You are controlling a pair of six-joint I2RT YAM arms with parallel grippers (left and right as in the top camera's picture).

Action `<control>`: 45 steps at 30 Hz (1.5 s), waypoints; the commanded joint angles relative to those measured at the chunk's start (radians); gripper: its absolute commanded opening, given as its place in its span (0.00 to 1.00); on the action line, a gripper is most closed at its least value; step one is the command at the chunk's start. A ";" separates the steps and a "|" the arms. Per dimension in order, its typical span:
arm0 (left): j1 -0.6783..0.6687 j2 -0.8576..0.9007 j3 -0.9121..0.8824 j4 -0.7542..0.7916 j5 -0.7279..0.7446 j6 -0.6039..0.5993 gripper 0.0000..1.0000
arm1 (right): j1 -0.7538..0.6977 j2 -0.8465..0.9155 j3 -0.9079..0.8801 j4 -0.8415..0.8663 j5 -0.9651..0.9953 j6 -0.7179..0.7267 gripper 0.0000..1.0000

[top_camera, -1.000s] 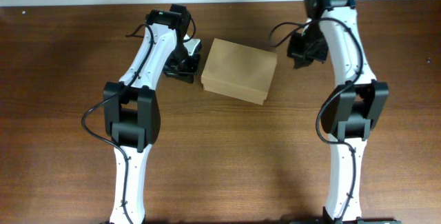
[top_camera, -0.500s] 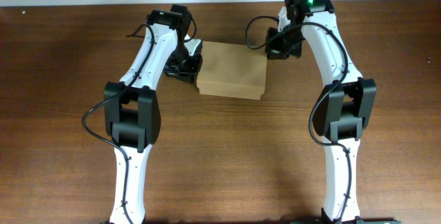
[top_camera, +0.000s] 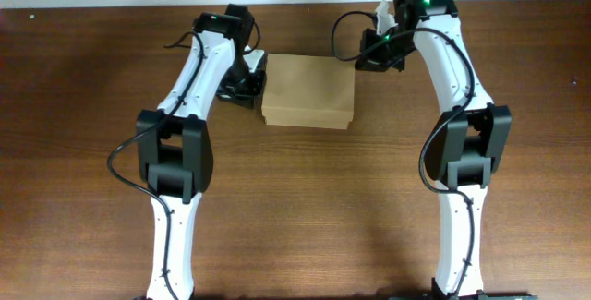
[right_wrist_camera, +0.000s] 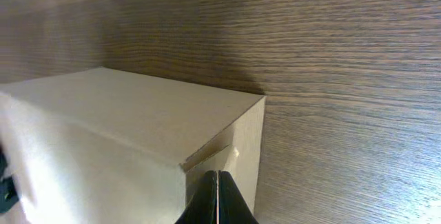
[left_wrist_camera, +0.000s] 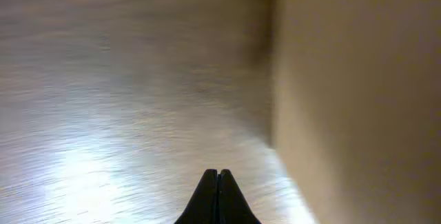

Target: Pack container

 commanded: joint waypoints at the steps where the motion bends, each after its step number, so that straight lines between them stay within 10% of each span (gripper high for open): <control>1: 0.133 -0.033 0.105 0.001 -0.056 -0.025 0.02 | -0.078 -0.017 0.020 0.003 -0.105 -0.014 0.04; 16: 0.376 -0.035 0.724 -0.202 -0.138 0.098 0.02 | -0.211 -0.029 0.771 -0.423 0.266 -0.131 0.04; 36: 0.374 -0.459 0.902 -0.302 -0.209 0.097 0.09 | -0.211 -0.617 0.764 -0.462 0.277 -0.119 0.04; 43: 0.374 -0.595 0.902 -0.320 -0.205 0.089 0.54 | -0.211 -0.764 0.764 -0.462 0.285 -0.116 0.12; 45: 0.374 -0.615 0.902 -0.320 -0.205 0.089 0.99 | -0.211 -0.781 0.764 -0.462 0.289 -0.116 0.19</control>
